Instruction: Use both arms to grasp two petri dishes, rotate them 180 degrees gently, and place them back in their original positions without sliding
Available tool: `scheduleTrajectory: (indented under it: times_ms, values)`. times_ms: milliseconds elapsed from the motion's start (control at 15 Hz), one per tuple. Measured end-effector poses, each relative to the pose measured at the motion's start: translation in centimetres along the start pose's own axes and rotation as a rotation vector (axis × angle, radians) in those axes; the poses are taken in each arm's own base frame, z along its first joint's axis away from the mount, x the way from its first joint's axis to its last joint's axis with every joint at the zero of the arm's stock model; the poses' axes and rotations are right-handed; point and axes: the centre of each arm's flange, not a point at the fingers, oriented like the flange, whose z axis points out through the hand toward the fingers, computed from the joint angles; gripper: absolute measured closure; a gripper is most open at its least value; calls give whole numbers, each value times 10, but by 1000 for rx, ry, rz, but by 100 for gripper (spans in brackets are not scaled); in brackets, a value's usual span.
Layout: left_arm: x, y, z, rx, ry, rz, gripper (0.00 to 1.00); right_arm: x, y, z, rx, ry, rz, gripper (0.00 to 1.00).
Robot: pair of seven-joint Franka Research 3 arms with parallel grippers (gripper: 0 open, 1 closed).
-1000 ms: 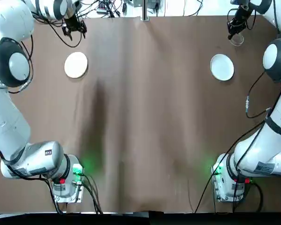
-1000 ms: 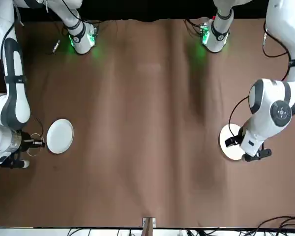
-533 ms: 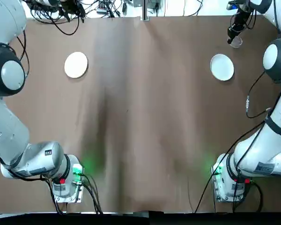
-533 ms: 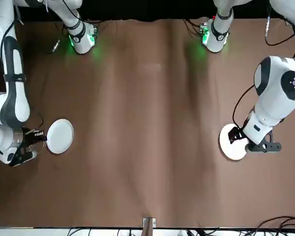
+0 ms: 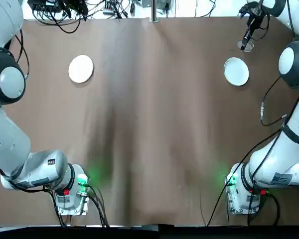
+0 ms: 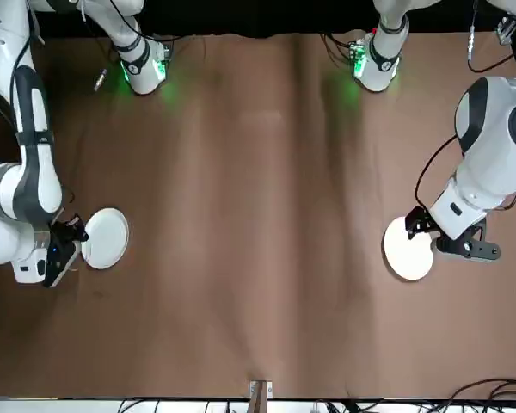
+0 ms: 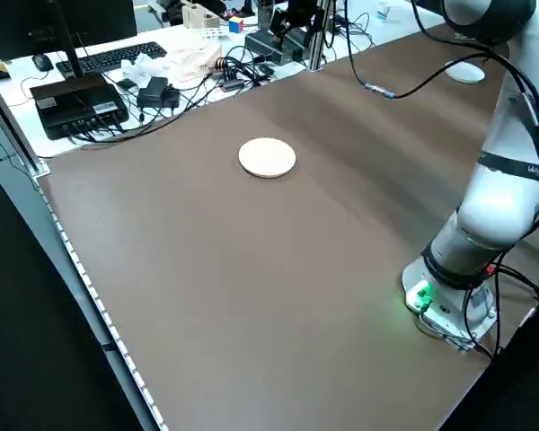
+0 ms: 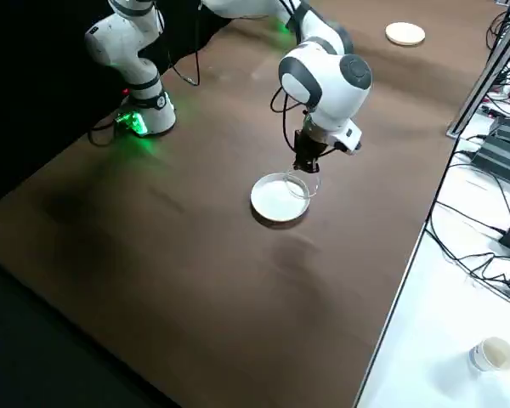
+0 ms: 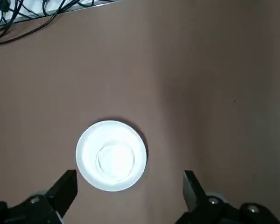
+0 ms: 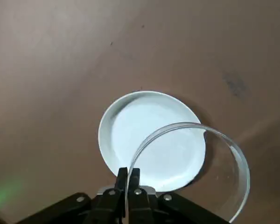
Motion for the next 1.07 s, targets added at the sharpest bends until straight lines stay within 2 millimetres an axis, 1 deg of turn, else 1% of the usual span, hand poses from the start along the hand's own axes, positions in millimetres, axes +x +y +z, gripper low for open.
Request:
scheduleTrajectory:
  times_ms: [67, 200, 333, 400, 600, 733, 800, 933, 1067]
  values:
    - [-2, 0, -6, 4, -2, 9, 0, 1, -1, 1, -6, -8, -50, 96]
    - [-8, 3, -24, 16, -8, 17, 0, 5, -1, 4, -20, -10, -147, 96]
    - [-19, 5, -50, 5, -19, -4, 0, 8, -1, 9, -45, -27, -245, 96]
    - [-27, 2, -66, -13, -20, -25, 0, 9, -2, 13, -55, -37, -293, 96]
    - [-52, -12, -112, -30, -21, -56, 0, 8, -1, 25, -59, -51, -428, 96]
    - [-68, -18, -138, -26, -15, -43, 0, 4, -1, 35, -48, -58, -511, 96]
    - [-76, -25, -149, -22, -9, -36, 0, 1, 0, 41, -39, -62, -543, 96]
    - [-88, -46, -163, -17, 2, -15, 0, -6, 0, 54, -20, -67, -601, 96]
    - [-97, -63, -172, -17, 6, -13, 0, -14, 1, 68, -2, -69, -646, 96]
